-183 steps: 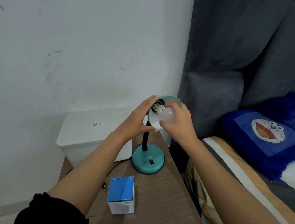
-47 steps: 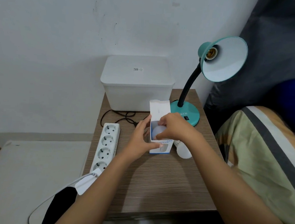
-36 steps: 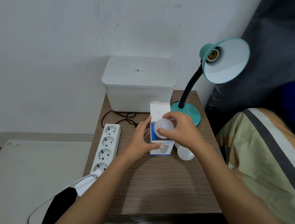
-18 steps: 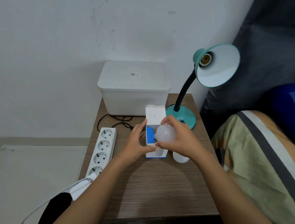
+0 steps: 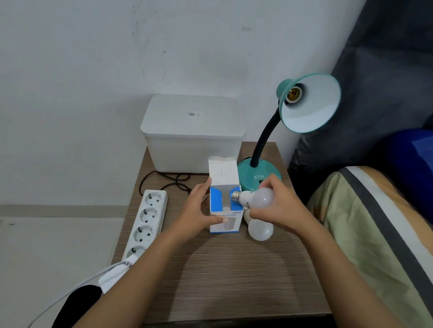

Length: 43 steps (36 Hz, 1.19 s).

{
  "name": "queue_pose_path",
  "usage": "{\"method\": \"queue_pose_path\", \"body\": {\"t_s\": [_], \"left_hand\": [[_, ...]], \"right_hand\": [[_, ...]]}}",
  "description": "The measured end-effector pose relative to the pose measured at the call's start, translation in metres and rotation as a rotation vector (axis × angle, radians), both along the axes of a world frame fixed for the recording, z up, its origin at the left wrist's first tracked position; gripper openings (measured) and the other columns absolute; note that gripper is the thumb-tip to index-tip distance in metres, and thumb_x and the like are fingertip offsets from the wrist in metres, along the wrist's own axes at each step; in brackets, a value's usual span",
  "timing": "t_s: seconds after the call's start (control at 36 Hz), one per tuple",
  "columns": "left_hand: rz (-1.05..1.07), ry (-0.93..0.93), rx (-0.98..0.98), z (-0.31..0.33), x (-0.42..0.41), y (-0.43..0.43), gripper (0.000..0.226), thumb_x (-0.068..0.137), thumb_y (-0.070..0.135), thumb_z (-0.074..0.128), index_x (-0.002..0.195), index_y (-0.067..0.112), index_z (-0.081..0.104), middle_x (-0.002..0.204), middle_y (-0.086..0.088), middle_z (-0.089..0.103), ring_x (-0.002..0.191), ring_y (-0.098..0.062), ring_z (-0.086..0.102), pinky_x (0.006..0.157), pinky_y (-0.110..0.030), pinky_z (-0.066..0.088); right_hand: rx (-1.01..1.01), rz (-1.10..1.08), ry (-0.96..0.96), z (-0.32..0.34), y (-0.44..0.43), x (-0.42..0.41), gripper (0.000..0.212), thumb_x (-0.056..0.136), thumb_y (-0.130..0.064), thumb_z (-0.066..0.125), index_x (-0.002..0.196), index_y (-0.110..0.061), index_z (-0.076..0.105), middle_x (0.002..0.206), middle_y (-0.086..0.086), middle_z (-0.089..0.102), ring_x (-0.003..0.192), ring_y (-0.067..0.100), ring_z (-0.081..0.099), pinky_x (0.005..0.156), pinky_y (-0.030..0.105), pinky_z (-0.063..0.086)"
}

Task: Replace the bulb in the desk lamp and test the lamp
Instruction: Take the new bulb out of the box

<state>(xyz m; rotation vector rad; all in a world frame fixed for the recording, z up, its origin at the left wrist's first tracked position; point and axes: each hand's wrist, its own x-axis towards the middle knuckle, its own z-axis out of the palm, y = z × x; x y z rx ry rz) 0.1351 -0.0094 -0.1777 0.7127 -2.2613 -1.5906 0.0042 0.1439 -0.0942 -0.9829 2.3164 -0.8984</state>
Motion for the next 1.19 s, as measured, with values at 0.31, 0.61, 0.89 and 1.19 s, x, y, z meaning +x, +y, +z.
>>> {"method": "queue_pose_path", "body": {"t_s": [0.31, 0.61, 0.89, 1.19], "left_hand": [[-0.006, 0.007, -0.018, 0.004, 0.001, 0.003, 0.099, 0.070, 0.005, 0.079, 0.147, 0.017, 0.019, 0.127, 0.013, 0.030, 0.119, 0.000, 0.036, 0.075, 0.011, 0.033], [-0.005, 0.041, -0.034, 0.004, 0.002, 0.005, 0.092, 0.071, 0.010, 0.079, 0.134, 0.044, 0.022, 0.126, 0.022, 0.033, 0.109, 0.017, 0.039, 0.080, 0.007, 0.036], [-0.001, 0.073, -0.021, 0.001, 0.004, 0.005, 0.087, 0.071, 0.012, 0.079, 0.127, 0.053, 0.027, 0.136, 0.020, 0.038, 0.120, 0.018, 0.037, 0.103, -0.017, 0.037], [-0.010, 0.120, 0.054, 0.000, 0.006, 0.008, 0.086, 0.070, -0.001, 0.076, 0.138, 0.031, 0.034, 0.138, 0.014, 0.044, 0.122, 0.013, 0.043, 0.094, -0.005, 0.040]], "right_hand": [[-0.073, -0.143, -0.014, -0.016, 0.007, 0.009, 0.043, 0.072, -0.027, 0.077, 0.112, -0.021, 0.062, 0.105, -0.001, 0.052, 0.086, 0.010, 0.048, 0.047, 0.006, 0.035], [-0.212, -0.343, -0.097, -0.036, -0.007, 0.003, 0.043, 0.067, -0.033, 0.079, 0.104, -0.014, 0.067, 0.098, 0.004, 0.064, 0.086, 0.017, 0.058, 0.057, 0.022, 0.042], [-0.396, -0.458, -0.313, -0.031, -0.041, -0.021, 0.029, 0.075, -0.024, 0.074, 0.098, -0.008, 0.067, 0.090, 0.004, 0.061, 0.071, 0.011, 0.054, 0.053, 0.018, 0.041], [-0.397, -0.470, -0.439, -0.029, -0.059, -0.040, 0.036, 0.074, -0.024, 0.074, 0.103, -0.004, 0.066, 0.091, 0.006, 0.059, 0.076, 0.014, 0.053, 0.059, 0.021, 0.040]]}}
